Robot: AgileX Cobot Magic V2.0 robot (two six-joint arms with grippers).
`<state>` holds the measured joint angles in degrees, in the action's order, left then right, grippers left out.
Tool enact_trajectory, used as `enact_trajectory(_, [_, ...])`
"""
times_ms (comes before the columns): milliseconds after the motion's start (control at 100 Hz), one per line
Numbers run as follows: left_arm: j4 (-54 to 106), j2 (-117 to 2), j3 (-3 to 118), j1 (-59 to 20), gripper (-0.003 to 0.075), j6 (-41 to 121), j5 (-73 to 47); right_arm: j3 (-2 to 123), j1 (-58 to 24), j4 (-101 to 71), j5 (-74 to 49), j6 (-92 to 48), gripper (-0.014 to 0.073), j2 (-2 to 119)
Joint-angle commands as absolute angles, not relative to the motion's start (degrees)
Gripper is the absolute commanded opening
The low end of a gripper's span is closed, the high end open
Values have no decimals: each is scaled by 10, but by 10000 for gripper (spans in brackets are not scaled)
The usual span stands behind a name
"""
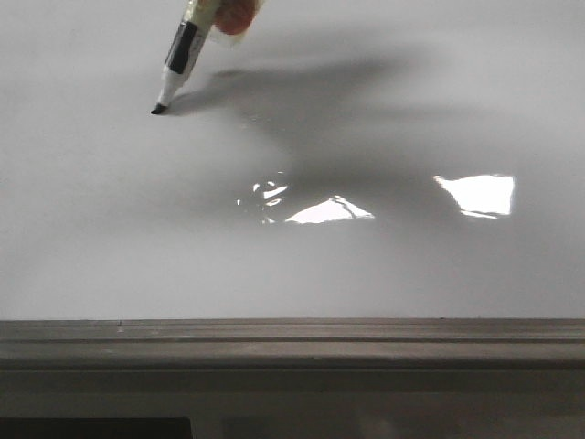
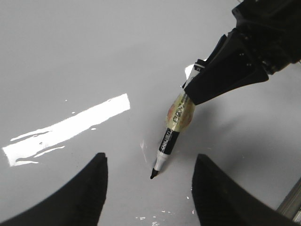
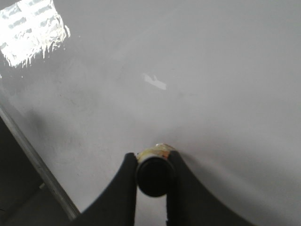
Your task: Write number 7 on whiteboard
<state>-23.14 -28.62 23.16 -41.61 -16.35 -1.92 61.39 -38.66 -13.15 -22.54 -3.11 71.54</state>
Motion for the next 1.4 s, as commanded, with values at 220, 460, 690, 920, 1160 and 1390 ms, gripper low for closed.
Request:
enact_trajectory(220, [-227,-287,250,-414,368,-168,21,629,-364,-89,-277,-39,-62,668])
enact_trajectory(460, [-227,-287,250,-414,368,-168,19,553,-394,-137,-263,-39,-62,678])
enact_trajectory(690, [-228,-311,249,-421,368,-168,19,583,-416,-142,-256,-39,-63,655])
enact_trajectory(920, [-247,-423,249,-495,368,-168,82,595,-479,-143,-272,-39,-62,662])
enact_trajectory(1160, [-247,-493,251,-505,368,-168,83,595,-484,-145,-276,-39,-62,663])
enact_trajectory(1390, [-248,-525,251,-505,368,-168,105,595,-484,-158,-276,-39,-62,663])
